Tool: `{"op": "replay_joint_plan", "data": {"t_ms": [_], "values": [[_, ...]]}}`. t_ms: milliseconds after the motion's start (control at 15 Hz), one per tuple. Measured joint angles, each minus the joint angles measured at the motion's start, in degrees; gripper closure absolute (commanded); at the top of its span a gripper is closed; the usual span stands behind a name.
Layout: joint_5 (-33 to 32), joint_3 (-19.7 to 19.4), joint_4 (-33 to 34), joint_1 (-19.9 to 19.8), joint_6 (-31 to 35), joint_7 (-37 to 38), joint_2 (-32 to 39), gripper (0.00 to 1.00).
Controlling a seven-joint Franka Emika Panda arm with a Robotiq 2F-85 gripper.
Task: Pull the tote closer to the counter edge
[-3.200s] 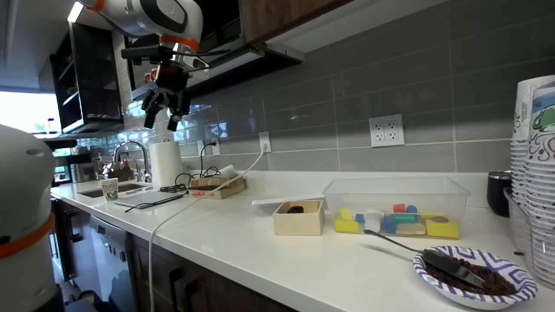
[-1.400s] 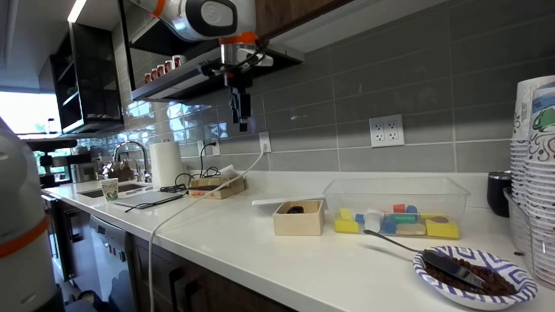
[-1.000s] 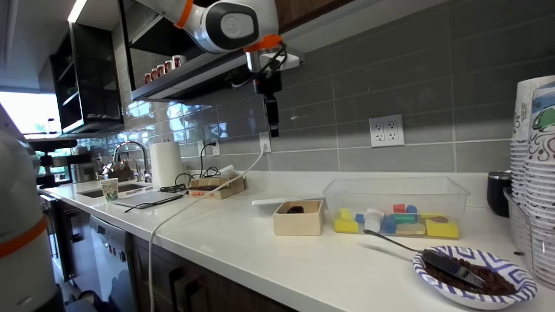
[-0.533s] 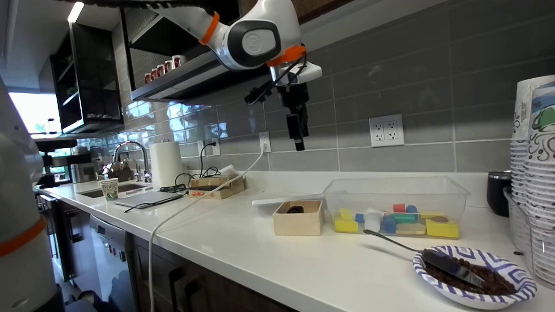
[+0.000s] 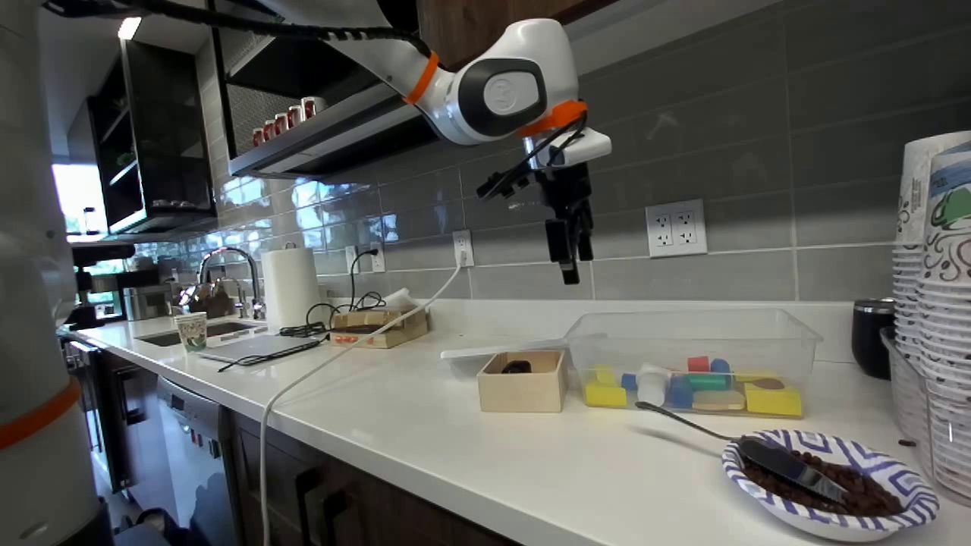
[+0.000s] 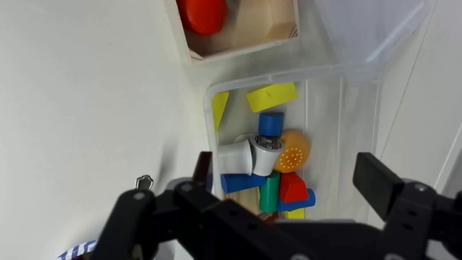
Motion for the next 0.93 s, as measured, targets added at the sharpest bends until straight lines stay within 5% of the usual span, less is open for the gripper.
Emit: {"op": "replay_joint_plan", "data": {"t_ms": [933], "values": [[-2.43,-3.93,16.20,0.11,-5.81,4.49,20.24,0.00]]}}
